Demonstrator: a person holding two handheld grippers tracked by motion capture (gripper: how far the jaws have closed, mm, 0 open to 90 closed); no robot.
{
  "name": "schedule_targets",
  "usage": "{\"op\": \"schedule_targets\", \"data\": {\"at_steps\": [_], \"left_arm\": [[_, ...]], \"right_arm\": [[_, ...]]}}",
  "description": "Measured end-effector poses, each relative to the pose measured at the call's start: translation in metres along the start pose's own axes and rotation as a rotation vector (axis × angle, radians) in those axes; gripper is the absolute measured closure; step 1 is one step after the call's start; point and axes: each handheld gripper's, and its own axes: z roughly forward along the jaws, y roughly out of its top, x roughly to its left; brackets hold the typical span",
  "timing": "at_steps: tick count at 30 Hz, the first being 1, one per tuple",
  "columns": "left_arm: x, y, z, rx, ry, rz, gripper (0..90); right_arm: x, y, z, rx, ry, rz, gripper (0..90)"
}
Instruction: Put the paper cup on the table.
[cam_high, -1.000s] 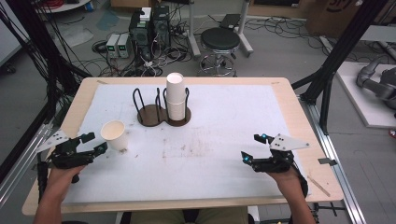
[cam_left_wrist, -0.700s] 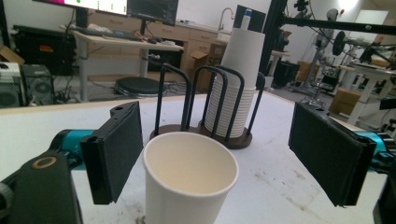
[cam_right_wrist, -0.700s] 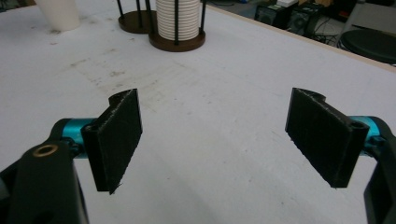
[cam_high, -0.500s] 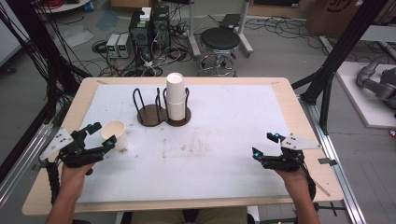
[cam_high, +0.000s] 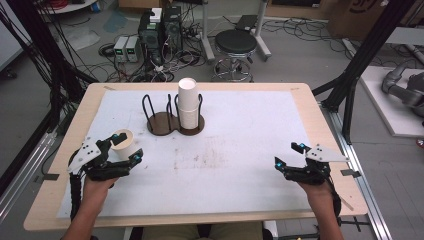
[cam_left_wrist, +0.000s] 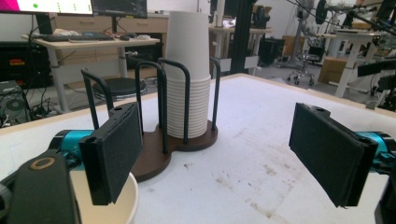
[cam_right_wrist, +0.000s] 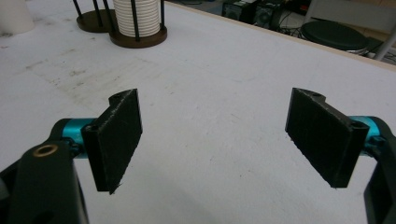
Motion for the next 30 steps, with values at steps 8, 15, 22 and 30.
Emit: {"op": "schedule_targets", "data": {"at_steps": [8, 15, 22, 30], "left_arm": [[-0.0016, -0.0020, -0.0003, 0.014, -0.007, 0.009, 17.2], [-0.0018, -0.0022, 0.0008, 0.017, -0.008, 0.017, 17.3], [-0.0030, -0.0032, 0.0044, 0.021, -0.017, 0.018, 17.5], [-0.0027, -0.0046, 0.0066, 0.030, -0.022, 0.020, 17.5]], "right_arm": [[0.0035, -0.0005, -0.0040, -0.009, -0.004, 0.004, 19.0], [0.0066, 0.0000, -0.0041, -0.005, 0.002, -0.001, 19.0], [0.0049, -0.0016, -0.0058, -0.009, -0.002, 0.005, 19.0], [0.0041, -0.0021, -0.0050, -0.009, -0.001, -0.001, 19.0]]}}
